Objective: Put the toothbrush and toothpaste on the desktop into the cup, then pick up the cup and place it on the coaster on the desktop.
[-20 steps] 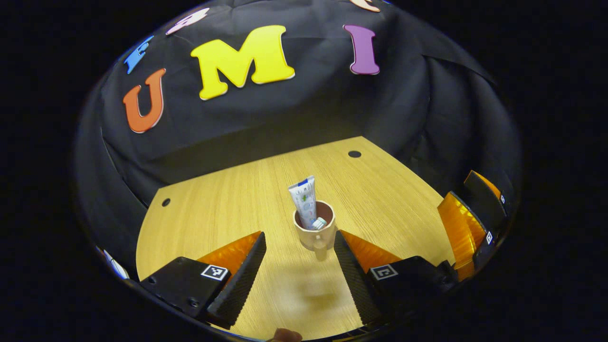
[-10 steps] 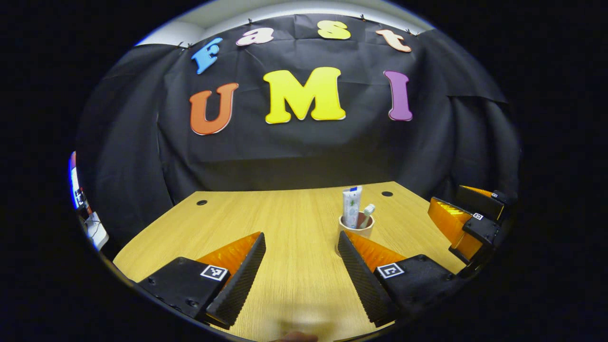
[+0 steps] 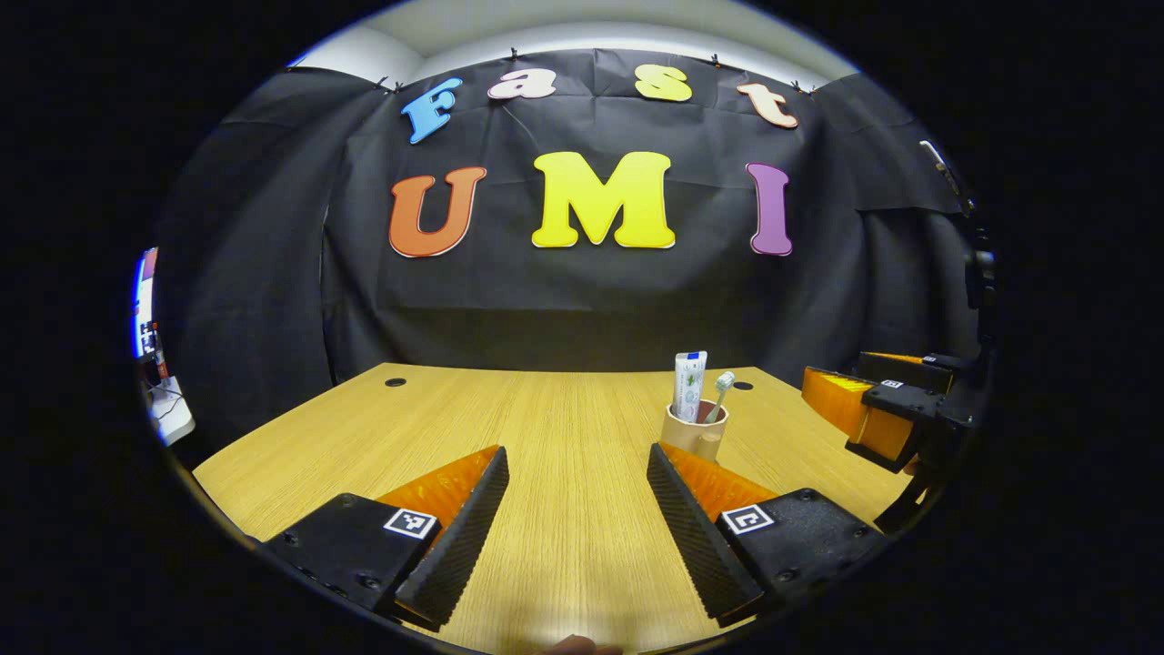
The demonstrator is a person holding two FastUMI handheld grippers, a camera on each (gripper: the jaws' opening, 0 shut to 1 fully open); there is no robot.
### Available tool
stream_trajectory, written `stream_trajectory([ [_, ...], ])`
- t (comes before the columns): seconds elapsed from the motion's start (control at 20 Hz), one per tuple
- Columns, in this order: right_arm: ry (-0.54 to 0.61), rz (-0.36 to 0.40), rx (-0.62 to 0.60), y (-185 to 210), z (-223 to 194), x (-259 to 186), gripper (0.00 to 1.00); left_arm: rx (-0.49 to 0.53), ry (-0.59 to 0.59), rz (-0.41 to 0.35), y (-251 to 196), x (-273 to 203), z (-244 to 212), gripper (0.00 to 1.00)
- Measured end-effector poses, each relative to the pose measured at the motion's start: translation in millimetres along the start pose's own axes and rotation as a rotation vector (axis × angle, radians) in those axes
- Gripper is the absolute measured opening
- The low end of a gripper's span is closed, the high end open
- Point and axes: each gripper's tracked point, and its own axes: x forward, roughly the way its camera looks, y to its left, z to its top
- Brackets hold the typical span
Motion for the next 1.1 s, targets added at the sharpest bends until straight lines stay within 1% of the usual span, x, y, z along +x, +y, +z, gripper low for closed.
stream_trajectory([
  [0.15,-0.024,-0.006,0.024,2,7,-6,0.95,-0.007,-0.021,0.002,-1,0,1,0.98],
  [0.25,-0.016,0.023,0.061,9,5,-8,0.95,0.002,-0.023,0.005,1,2,-1,0.98],
  [0.3,-0.012,0.037,0.071,12,3,-8,0.96,0.002,-0.025,0.016,5,3,-2,0.97],
  [0.35,-0.008,0.034,0.069,10,1,-6,0.93,-0.006,-0.020,0.025,9,4,-5,0.98],
  [0.4,-0.009,0.024,0.063,6,1,-4,0.95,-0.019,-0.013,0.028,9,6,-8,0.98],
  [0.5,-0.008,0.010,0.053,3,-1,0,0.95,-0.034,-0.005,0.023,7,9,-11,0.98],
  [0.7,0.014,0.033,0.066,9,-8,1,0.95,-0.015,-0.005,0.045,10,10,-13,0.97],
  [0.85,0.002,0.051,0.074,13,-4,-3,0.94,-0.002,-0.034,0.058,12,7,-8,0.97],
  [1.1,-0.041,0.031,0.056,10,5,-7,0.94,0.011,-0.103,0.068,11,1,5,0.97],
])
